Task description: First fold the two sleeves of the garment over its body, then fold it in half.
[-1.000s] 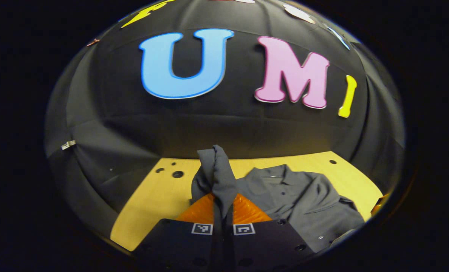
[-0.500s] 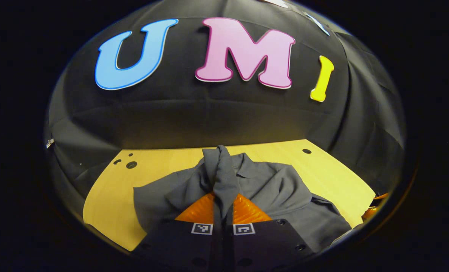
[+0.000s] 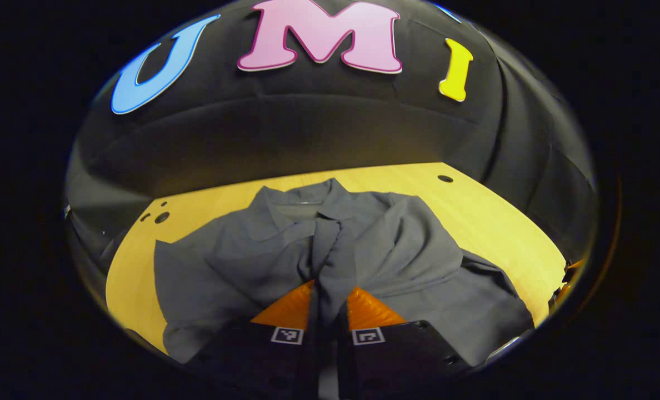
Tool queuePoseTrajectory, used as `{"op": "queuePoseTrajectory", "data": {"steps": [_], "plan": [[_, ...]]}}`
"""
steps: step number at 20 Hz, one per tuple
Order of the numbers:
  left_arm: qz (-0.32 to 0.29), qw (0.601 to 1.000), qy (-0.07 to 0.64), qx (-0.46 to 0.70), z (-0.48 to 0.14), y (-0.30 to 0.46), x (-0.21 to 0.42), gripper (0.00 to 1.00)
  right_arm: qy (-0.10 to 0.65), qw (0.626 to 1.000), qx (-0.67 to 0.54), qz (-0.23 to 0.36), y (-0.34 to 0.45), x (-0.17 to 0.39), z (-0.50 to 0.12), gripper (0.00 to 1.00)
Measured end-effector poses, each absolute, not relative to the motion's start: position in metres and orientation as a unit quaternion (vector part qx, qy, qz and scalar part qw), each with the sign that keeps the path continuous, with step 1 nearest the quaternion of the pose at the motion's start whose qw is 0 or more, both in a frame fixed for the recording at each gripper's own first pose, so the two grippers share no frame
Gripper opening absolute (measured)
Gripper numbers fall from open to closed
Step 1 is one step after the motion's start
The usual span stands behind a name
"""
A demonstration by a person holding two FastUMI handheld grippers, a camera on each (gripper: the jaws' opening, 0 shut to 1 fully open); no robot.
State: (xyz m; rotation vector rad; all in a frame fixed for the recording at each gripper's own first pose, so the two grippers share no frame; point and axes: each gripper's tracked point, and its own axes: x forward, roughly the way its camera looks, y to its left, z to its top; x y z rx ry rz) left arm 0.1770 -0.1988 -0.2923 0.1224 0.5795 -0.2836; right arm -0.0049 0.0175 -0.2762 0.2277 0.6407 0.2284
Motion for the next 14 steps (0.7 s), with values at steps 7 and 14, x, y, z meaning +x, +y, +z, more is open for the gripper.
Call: {"op": "queuePoseTrajectory", "data": {"steps": [7, 14], "plan": [[-0.173, 0.943, 0.279, 0.061, -0.298, -0.217, 0.156, 0.88, 0.317, 0.934, 0.115, 0.116, 0.017, -0.003, -0.281, 0.69], [-0.174, 0.949, 0.256, 0.057, -0.263, -0.172, 0.087, 0.99, 0.324, 0.932, 0.121, 0.112, 0.022, -0.027, -0.277, 0.71]]}}
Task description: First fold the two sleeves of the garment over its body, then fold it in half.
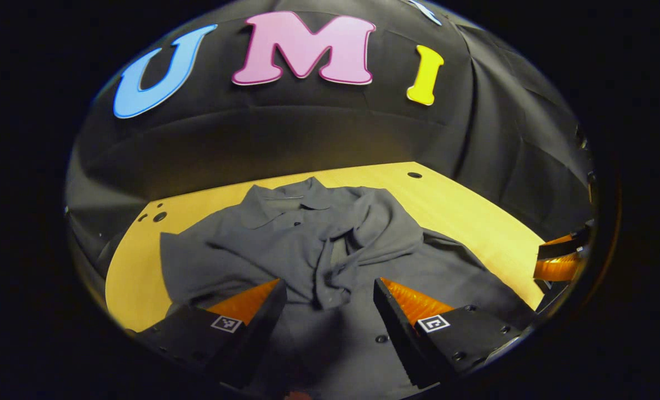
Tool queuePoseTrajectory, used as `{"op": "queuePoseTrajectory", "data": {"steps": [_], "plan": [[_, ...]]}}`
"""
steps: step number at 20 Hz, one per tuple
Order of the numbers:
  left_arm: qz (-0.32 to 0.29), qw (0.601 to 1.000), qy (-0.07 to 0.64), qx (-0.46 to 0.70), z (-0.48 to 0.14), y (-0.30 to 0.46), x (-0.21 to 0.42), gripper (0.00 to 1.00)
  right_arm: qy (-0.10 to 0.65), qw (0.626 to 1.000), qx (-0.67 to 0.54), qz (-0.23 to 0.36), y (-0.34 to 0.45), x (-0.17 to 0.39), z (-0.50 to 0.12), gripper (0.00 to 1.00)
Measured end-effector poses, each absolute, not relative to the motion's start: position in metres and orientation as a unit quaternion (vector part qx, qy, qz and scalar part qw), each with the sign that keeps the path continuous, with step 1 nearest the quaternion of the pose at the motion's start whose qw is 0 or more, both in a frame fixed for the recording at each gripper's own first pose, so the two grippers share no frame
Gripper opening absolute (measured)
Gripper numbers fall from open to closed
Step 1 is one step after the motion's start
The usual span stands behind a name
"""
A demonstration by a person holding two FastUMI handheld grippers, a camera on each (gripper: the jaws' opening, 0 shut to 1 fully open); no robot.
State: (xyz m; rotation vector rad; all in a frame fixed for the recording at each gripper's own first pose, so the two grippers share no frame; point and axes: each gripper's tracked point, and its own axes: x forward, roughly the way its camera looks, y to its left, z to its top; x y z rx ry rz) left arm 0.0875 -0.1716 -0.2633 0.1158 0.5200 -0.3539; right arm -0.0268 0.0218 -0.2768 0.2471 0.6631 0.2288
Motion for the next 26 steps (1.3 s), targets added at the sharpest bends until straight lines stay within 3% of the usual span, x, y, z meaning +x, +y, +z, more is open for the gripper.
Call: {"op": "queuePoseTrajectory", "data": {"steps": [1, 2, 8, 11, 12, 13, 20, 26], "plan": [[-0.166, 0.951, 0.255, 0.051, -0.258, -0.157, 0.076, 0.99, 0.327, 0.931, 0.119, 0.110, 0.022, -0.032, -0.277, 0.82], [-0.157, 0.953, 0.255, 0.046, -0.252, -0.142, 0.065, 0.99, 0.329, 0.930, 0.117, 0.109, 0.022, -0.039, -0.277, 0.86], [-0.090, 0.956, 0.277, 0.030, -0.247, -0.049, 0.001, 0.99, 0.363, 0.921, 0.093, 0.105, 0.020, -0.082, -0.288, 0.97], [-0.063, 0.951, 0.301, 0.028, -0.260, -0.011, -0.029, 0.99, 0.382, 0.915, 0.079, 0.102, 0.019, -0.098, -0.300, 0.98], [-0.056, 0.949, 0.310, 0.029, -0.267, -0.001, -0.038, 0.99, 0.387, 0.913, 0.079, 0.100, 0.019, -0.103, -0.302, 0.91], [-0.050, 0.946, 0.320, 0.033, -0.274, 0.010, -0.048, 0.99, 0.391, 0.912, 0.079, 0.098, 0.020, -0.106, -0.307, 0.98], [-0.033, 0.918, 0.395, 0.021, -0.333, 0.052, -0.094, 0.99, 0.429, 0.896, 0.071, 0.087, 0.029, -0.129, -0.338, 0.99], [-0.041, 0.903, 0.426, 0.031, -0.358, 0.058, -0.097, 0.99, 0.454, 0.885, 0.076, 0.070, 0.033, -0.127, -0.370, 0.99]]}}
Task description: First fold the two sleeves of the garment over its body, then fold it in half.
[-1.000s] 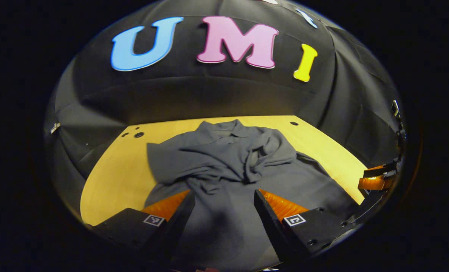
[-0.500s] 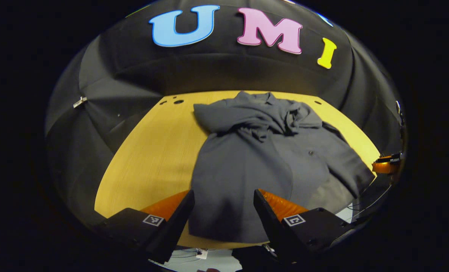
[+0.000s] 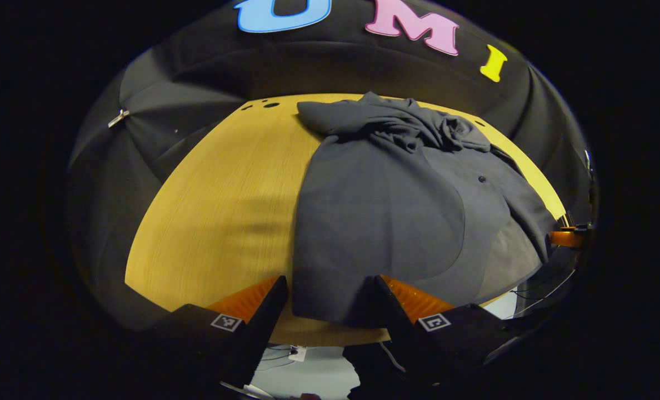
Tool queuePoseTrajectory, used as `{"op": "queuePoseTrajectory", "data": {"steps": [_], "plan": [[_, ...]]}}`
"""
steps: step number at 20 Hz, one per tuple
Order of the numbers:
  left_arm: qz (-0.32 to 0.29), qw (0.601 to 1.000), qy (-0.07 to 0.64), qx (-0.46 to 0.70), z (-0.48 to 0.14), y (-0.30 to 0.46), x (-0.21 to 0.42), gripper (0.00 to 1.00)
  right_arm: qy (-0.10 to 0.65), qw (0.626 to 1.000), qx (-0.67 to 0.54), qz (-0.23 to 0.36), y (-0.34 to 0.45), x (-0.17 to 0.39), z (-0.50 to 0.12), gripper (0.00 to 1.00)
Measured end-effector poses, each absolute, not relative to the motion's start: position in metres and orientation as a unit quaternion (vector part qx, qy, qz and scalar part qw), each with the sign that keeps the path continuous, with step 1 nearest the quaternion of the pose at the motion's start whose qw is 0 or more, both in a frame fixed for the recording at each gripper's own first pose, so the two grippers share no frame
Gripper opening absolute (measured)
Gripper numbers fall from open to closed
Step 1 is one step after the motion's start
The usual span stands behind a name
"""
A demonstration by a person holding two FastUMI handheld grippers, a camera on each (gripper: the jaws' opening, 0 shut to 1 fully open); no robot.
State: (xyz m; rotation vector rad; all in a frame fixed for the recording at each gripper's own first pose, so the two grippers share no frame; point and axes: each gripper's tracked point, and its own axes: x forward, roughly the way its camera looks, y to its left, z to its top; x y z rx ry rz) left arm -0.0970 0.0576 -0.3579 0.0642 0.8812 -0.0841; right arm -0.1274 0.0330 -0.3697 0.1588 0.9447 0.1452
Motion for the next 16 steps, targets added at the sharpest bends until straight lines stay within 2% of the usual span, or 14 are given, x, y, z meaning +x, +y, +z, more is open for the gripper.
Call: {"op": "queuePoseTrajectory", "data": {"steps": [1, 2, 3, 4, 5, 7, 8, 10, 16], "plan": [[-0.046, 0.902, 0.428, 0.039, -0.359, 0.056, -0.096, 0.96, 0.446, 0.890, 0.064, 0.071, 0.034, -0.122, -0.367, 0.99], [-0.049, 0.900, 0.430, 0.042, -0.363, 0.055, -0.096, 1.00, 0.449, 0.889, 0.048, 0.076, 0.037, -0.122, -0.372, 0.99], [-0.050, 0.903, 0.426, 0.038, -0.359, 0.056, -0.095, 0.99, 0.445, 0.890, 0.043, 0.084, 0.043, -0.120, -0.371, 1.00], [-0.055, 0.901, 0.428, 0.040, -0.361, 0.050, -0.096, 0.94, 0.441, 0.892, 0.040, 0.092, 0.048, -0.116, -0.364, 0.89], [-0.075, 0.901, 0.426, 0.045, -0.360, 0.042, -0.094, 0.72, 0.440, 0.891, 0.040, 0.107, 0.057, -0.118, -0.368, 0.83], [-0.105, 0.896, 0.430, 0.044, -0.361, 0.021, -0.086, 0.29, 0.431, 0.891, 0.038, 0.139, 0.077, -0.114, -0.364, 0.33], [-0.101, 0.893, 0.438, 0.035, -0.360, 0.018, -0.082, 0.07, 0.433, 0.890, 0.032, 0.139, 0.077, -0.110, -0.364, 0.08], [-0.095, 0.886, 0.454, -0.008, -0.352, 0.020, -0.082, 0.06, 0.435, 0.886, 0.058, 0.146, 0.082, -0.112, -0.356, 0.05], [-0.077, 0.921, 0.377, -0.062, -0.274, 0.008, -0.048, 0.05, 0.355, 0.918, 0.131, 0.122, 0.075, -0.076, -0.289, 0.05]]}}
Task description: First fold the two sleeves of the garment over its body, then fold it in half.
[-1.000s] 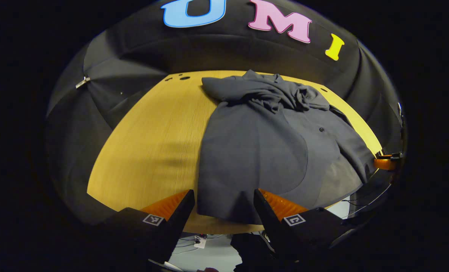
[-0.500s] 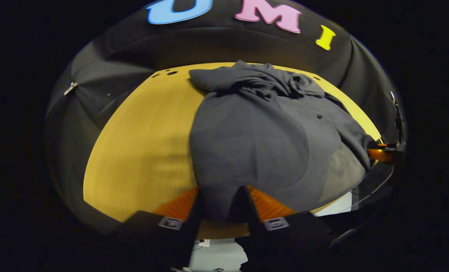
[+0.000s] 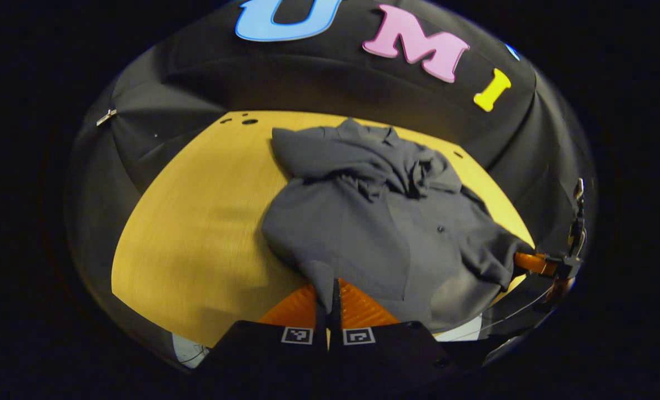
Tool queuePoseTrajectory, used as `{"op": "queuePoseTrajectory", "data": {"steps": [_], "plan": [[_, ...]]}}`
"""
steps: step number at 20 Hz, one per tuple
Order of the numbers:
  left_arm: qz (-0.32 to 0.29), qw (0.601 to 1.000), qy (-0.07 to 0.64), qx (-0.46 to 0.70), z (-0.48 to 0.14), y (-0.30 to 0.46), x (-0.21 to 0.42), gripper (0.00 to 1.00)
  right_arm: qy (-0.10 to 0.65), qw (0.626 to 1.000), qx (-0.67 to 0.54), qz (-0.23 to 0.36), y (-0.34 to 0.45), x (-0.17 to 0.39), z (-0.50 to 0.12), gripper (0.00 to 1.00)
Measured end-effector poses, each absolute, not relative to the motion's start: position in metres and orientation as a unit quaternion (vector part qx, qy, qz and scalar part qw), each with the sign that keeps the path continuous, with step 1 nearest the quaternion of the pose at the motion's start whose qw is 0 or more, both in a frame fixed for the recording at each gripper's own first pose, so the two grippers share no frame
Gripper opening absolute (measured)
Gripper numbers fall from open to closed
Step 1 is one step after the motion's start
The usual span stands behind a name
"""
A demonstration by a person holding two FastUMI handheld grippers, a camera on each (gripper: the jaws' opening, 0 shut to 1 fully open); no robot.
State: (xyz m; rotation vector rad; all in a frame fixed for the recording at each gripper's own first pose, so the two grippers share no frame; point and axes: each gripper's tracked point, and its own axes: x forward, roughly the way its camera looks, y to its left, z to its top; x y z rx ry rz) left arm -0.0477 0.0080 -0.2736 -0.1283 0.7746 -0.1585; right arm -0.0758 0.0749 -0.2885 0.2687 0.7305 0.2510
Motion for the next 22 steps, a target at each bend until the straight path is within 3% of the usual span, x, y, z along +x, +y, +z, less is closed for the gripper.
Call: {"op": "queuePoseTrajectory", "data": {"steps": [1, 2, 10, 22], "plan": [[-0.075, 0.926, 0.364, -0.071, -0.262, 0.007, -0.039, 0.06, 0.341, 0.922, 0.141, 0.115, 0.073, -0.066, -0.277, 0.00], [-0.074, 0.930, 0.351, -0.081, -0.248, 0.005, -0.028, 0.06, 0.328, 0.926, 0.150, 0.109, 0.071, -0.054, -0.266, 0.05], [-0.059, 0.959, 0.251, -0.116, -0.174, 0.019, 0.063, 0.05, 0.227, 0.952, 0.182, 0.097, 0.078, 0.046, -0.191, 0.05], [-0.046, 0.976, 0.183, -0.113, -0.168, 0.026, 0.207, 0.05, 0.148, 0.970, 0.177, 0.075, 0.093, 0.202, -0.177, 0.05]]}}
